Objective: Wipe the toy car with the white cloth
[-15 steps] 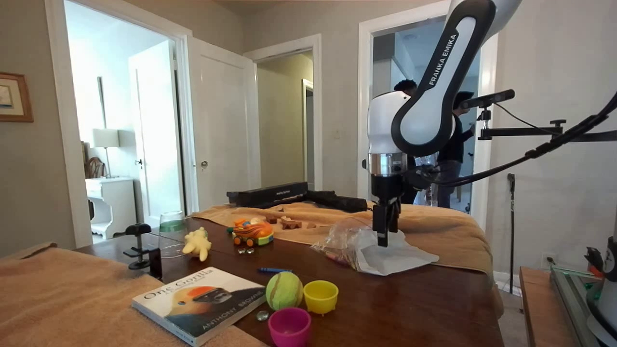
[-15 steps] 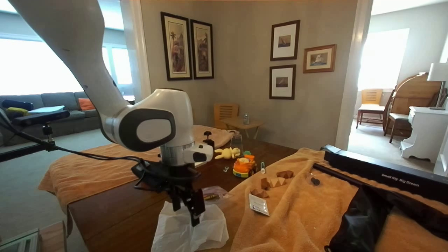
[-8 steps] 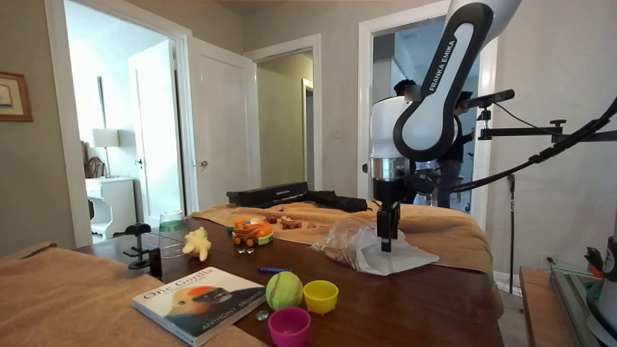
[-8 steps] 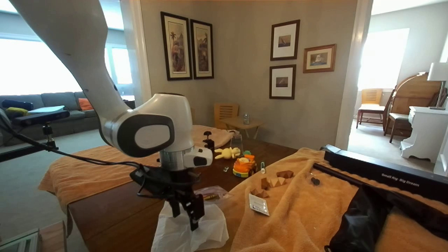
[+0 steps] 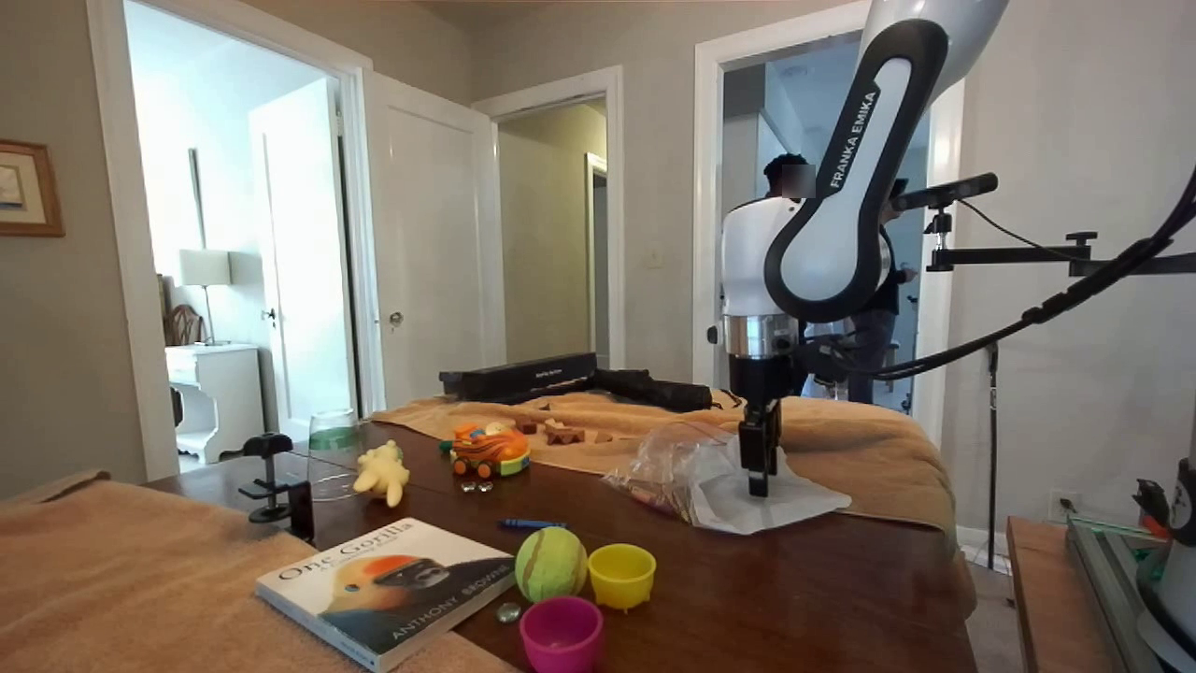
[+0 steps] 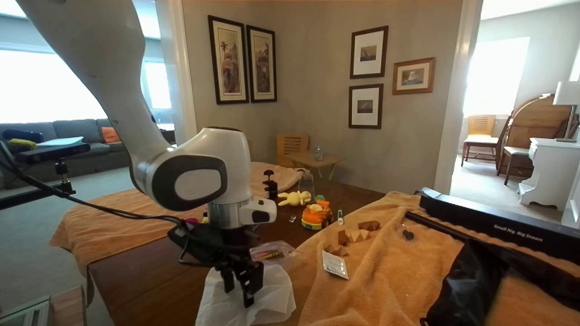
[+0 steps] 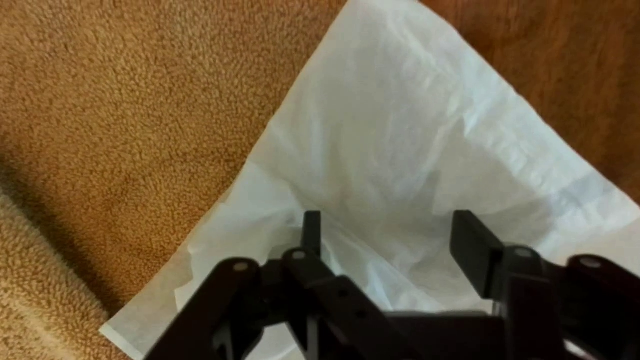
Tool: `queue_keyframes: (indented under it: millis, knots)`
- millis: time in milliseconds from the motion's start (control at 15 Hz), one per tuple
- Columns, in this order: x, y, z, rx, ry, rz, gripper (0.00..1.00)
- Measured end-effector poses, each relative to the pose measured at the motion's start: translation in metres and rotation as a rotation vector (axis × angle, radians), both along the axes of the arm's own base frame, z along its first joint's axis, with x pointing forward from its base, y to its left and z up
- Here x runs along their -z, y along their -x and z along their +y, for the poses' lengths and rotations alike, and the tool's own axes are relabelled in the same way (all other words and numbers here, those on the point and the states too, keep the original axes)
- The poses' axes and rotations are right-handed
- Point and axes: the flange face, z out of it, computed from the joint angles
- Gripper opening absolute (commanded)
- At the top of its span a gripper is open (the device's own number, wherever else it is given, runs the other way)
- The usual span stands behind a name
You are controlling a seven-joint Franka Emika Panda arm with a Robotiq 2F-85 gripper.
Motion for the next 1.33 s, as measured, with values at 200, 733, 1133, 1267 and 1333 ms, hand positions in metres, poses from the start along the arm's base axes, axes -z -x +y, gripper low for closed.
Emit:
queue_keyframes:
  millis: [200, 733, 1133, 1267, 1333]
  knots:
    - [0.0023, 0.0010, -0.0022, 0.004, 0.000, 0.005, 0.44]
    - [0.0038, 0.0013, -0.0029, 0.003, 0.000, 0.005, 0.00]
    - [0.0031, 0.0003, -0.0023, -0.008, -0.001, -0.002, 0.00]
    - [0.0028, 0.0000, -0.0007, -0.019, -0.001, -0.003, 0.00]
    - [0.0020, -0.0003, 0.0014, -0.026, -0.002, -0.004, 0.00]
